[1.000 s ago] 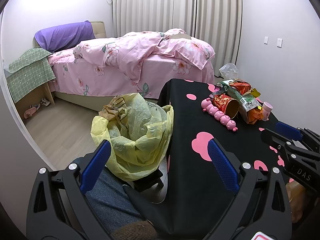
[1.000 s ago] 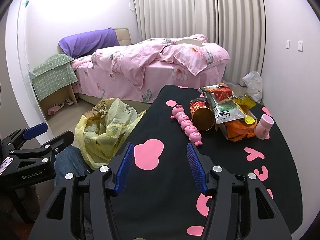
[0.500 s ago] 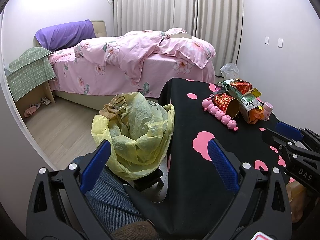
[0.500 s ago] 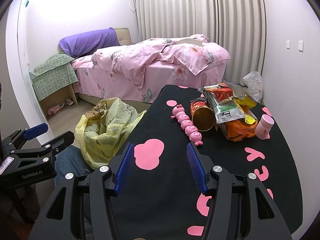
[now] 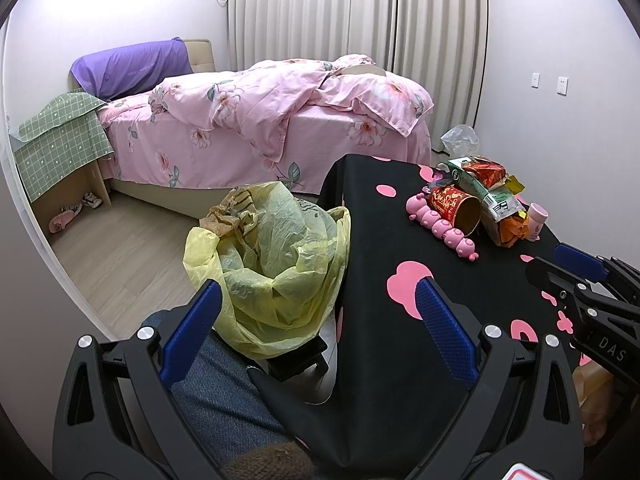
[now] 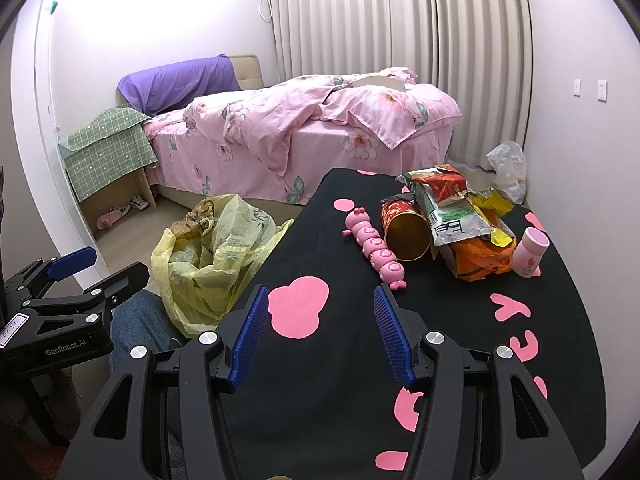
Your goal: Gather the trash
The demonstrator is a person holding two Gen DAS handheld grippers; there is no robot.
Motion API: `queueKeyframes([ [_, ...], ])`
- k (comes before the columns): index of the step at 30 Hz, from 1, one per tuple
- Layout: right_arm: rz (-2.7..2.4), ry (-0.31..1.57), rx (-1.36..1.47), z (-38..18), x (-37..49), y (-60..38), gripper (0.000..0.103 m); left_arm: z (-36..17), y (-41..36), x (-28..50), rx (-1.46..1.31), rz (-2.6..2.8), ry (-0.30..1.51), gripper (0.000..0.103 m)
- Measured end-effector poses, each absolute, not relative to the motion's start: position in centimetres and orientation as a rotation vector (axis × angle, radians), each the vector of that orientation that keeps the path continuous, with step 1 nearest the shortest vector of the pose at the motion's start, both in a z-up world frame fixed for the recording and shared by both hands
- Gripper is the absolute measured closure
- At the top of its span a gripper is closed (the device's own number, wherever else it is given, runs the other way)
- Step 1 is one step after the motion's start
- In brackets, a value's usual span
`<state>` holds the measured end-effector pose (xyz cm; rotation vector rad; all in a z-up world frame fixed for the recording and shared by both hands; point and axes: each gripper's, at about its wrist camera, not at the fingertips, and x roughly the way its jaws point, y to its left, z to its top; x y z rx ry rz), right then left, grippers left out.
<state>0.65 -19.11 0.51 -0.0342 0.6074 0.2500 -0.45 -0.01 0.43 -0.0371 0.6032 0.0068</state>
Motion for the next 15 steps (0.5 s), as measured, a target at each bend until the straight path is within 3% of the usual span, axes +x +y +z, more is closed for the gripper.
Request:
queueKeyframes([
  [15, 0.253, 0.609, -0.034, 0.38, 0.58, -19.08, 0.051, 0.41, 0.01, -0.4, -0.037, 0.007, 0.603, 0.01],
])
